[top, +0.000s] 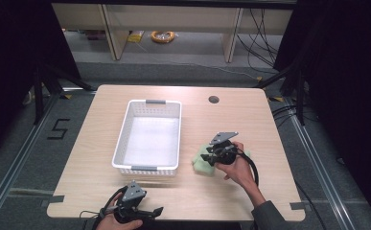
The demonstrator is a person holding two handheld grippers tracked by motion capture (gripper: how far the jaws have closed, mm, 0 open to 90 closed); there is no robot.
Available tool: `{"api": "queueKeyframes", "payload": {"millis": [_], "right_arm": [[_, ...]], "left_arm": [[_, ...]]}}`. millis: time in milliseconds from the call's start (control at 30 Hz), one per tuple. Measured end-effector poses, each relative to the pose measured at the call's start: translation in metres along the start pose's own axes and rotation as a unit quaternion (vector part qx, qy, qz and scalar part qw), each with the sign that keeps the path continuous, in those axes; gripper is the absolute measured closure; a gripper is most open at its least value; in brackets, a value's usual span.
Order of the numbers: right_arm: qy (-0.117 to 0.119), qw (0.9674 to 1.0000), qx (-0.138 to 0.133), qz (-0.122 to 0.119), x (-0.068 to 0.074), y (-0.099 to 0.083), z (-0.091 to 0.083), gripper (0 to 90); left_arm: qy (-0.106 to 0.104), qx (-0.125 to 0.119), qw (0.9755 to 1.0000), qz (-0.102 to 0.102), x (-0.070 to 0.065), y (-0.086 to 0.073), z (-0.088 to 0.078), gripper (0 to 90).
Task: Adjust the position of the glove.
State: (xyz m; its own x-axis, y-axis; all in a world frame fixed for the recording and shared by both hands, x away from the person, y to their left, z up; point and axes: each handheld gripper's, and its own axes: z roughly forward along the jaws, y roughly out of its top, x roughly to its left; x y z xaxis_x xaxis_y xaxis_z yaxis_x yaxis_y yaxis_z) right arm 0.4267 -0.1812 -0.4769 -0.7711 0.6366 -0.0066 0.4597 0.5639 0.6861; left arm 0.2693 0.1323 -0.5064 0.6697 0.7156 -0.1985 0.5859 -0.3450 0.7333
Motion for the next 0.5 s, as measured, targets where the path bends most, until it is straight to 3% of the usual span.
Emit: {"api": "queueKeyframes", "payload": {"millis": [33,100,133,200,333,367,400,433,500], "right_arm": [[0.0,1.0,0.0,0.0,0.0,0.0,0.0,61.5],[0.0,1.0,0.005,-0.003,-0.002,-0.001,0.002,61.5],[0.003,0.9999,0.016,-0.004,-0.003,0.0,0.002,61.6],[-0.001,0.9999,0.013,0.0,-0.005,-0.002,0.005,62.3],[0.003,0.9996,0.026,0.007,-0.009,-0.004,0.009,63.8],[0.007,0.9993,0.033,0.014,-0.008,-0.004,0.011,63.8],[0.006,0.9994,0.034,0.006,-0.009,-0.005,0.014,64.0],[0.008,0.9987,0.048,0.016,-0.008,-0.005,0.015,64.2],[0.008,0.9983,0.054,0.019,-0.008,-0.004,0.017,65.3]], "left_arm": [[0.005,0.005,0.9999,0.007,0.001,0.0,-0.001,16.5],[0.0,0.001,1.0,-0.006,0.0,-0.001,-0.001,16.5],[-0.004,0.011,0.9999,0.005,0.002,0.0,-0.003,16.5],[0.004,0.009,0.9999,0.006,0.002,0.001,-0.001,16.5],[-0.002,0.007,0.9999,0.008,0.001,0.0,-0.001,16.5],[-0.004,0.005,1.0,-0.005,0.0,0.0,0.0,16.5],[0.004,0.003,1.0,0.002,0.0,0.0,0.0,16.5],[0.007,0.005,0.9999,0.007,0.002,0.0,-0.001,16.5],[-0.002,0.01,1.0,-0.001,0.001,0.001,-0.002,16.5]]}}
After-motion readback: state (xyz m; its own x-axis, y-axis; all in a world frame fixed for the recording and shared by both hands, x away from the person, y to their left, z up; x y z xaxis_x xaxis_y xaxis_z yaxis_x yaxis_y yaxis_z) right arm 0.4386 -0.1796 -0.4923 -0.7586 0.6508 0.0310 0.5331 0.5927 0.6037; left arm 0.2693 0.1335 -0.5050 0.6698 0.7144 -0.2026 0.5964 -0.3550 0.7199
